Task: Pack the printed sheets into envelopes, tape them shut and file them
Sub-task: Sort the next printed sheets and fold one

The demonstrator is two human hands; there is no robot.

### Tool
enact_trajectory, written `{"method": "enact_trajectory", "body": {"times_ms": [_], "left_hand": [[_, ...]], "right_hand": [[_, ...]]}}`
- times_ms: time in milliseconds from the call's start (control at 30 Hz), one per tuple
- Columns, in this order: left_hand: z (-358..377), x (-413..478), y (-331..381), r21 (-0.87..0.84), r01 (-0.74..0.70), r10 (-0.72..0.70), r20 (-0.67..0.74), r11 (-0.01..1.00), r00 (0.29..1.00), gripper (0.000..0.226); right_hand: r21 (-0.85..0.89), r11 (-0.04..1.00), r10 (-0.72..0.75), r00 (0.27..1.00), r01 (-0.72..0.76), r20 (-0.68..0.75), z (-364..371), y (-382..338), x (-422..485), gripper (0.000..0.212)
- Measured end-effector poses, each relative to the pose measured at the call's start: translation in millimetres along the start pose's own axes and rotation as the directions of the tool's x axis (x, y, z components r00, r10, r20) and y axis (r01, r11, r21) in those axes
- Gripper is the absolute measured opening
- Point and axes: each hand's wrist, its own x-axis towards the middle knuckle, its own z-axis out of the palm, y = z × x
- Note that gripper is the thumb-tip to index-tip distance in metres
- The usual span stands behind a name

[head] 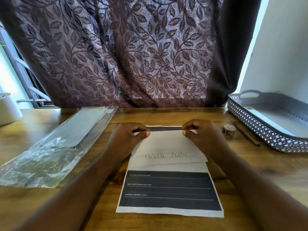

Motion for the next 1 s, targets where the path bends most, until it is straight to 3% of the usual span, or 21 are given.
{"method": "enact_trajectory", "body": {"times_ms": [67, 267, 533, 1000], "left_hand": [[1, -2, 5, 0.034, -0.08, 0.08, 0.004, 0.996, 0.997, 0.009], [3, -4, 12, 0.052, -0.179, 0.178, 0.021, 0.982, 0.984, 0.009], [7, 2, -4, -0.035, -0.064, 0.062, -0.042, 0.997, 0.997, 0.008], [3, 10, -17, -0.12, 0.035, -0.049, -0.108, 0.992, 0.993, 0.007]], "right_hand": [[-0.152, 0.985, -0.08, 0.996, 0.085, 0.038, 4, -10, -2, 0.011], [-0.17, 0.963, -0.194, 0.975, 0.21, 0.106, 19, -36, -7, 0.02], [-0.167, 0.984, -0.035, 0.986, 0.063, 0.165, 0, -3, 5, 0.019], [0.135, 0.983, 0.094, 0.976, -0.122, 0.196, -12, 16, 7, 0.013]]}}
